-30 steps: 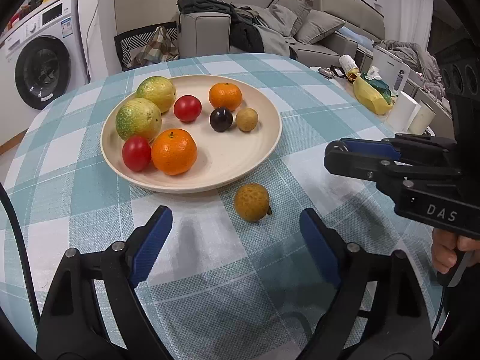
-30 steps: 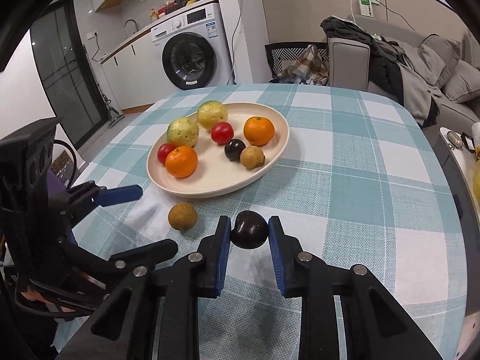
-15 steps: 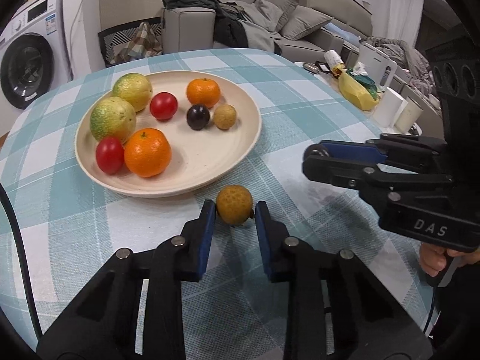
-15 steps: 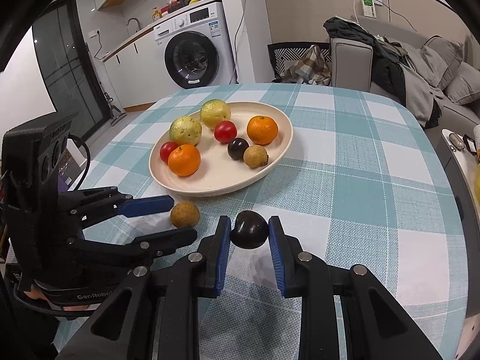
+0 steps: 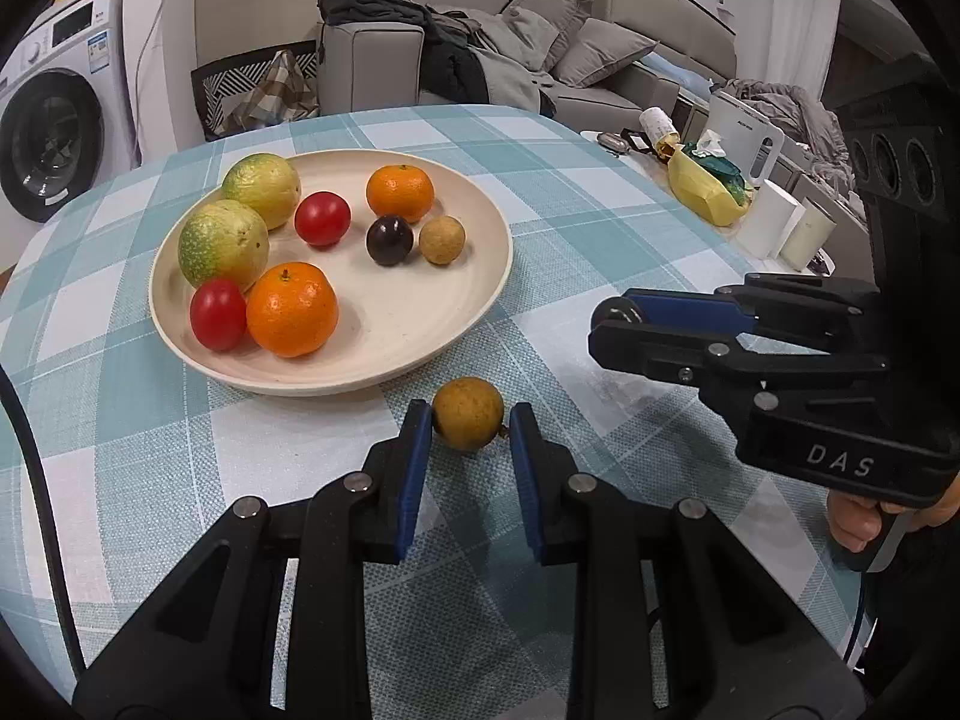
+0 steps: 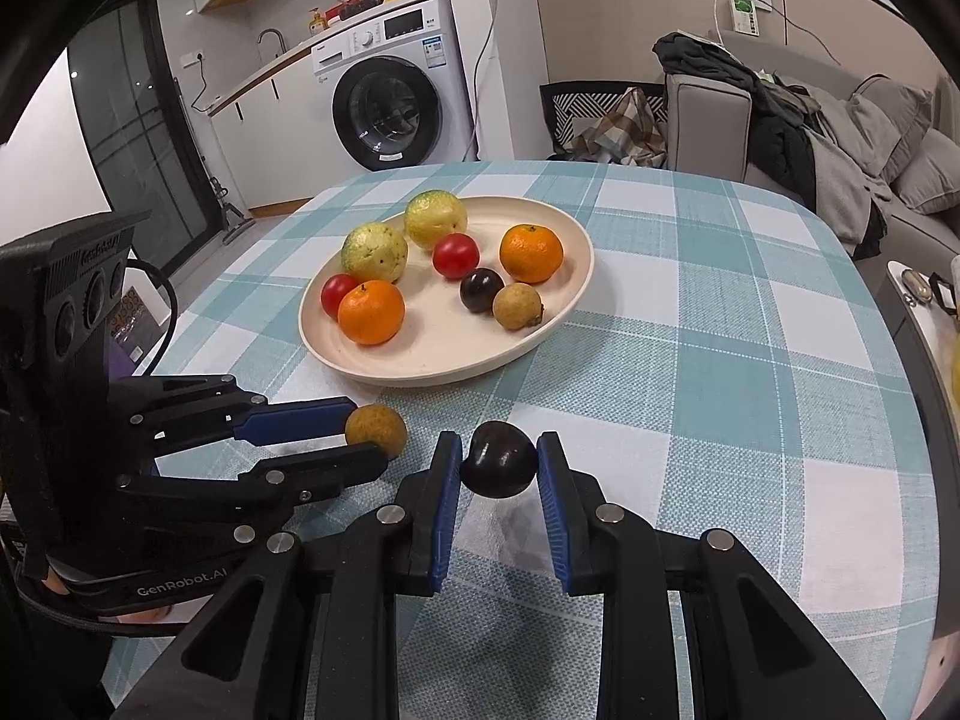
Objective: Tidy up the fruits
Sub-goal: 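Carry the small brown fruit with the left tool while the right tool carries the dark plum to the plate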
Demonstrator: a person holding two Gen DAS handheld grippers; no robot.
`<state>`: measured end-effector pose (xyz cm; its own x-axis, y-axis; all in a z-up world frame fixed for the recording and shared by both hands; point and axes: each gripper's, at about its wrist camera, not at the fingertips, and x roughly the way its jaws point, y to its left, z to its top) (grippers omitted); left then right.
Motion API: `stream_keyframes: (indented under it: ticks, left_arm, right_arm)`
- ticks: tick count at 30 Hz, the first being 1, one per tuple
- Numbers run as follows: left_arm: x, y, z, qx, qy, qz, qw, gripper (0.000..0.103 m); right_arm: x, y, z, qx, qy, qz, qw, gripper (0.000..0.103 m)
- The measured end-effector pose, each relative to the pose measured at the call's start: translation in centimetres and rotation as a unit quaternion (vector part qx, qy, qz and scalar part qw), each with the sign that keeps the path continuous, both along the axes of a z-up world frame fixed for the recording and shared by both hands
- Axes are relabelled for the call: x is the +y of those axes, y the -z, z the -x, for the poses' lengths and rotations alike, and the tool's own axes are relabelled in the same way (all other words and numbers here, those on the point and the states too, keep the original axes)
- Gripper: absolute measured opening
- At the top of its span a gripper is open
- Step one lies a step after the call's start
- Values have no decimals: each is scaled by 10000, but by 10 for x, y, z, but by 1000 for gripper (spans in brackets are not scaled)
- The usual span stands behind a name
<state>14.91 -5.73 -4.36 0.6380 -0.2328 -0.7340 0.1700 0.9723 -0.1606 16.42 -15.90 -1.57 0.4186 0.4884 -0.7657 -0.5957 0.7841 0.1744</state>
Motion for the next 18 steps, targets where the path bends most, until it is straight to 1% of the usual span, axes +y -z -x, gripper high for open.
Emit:
stream_keyframes:
  ticks: [5,11,15,18]
  left_arm:
    - [4,1,-1,29,29,99,9999,24]
    - [1,2,-1,44,26,-2,10000,24]
    - [4,7,-6,235,-48,39,9997,24]
    - [5,6,-5,202,-30,73,9998,24]
  right_arm:
    - [4,0,3,-31,-23,72,10000,27]
    - [10,-2,6,-63,-227,132,9996,27]
    - [9,-2,4,-38,-157,92,9998,27]
    - [9,-2,4,-47,-158,99,9998,27]
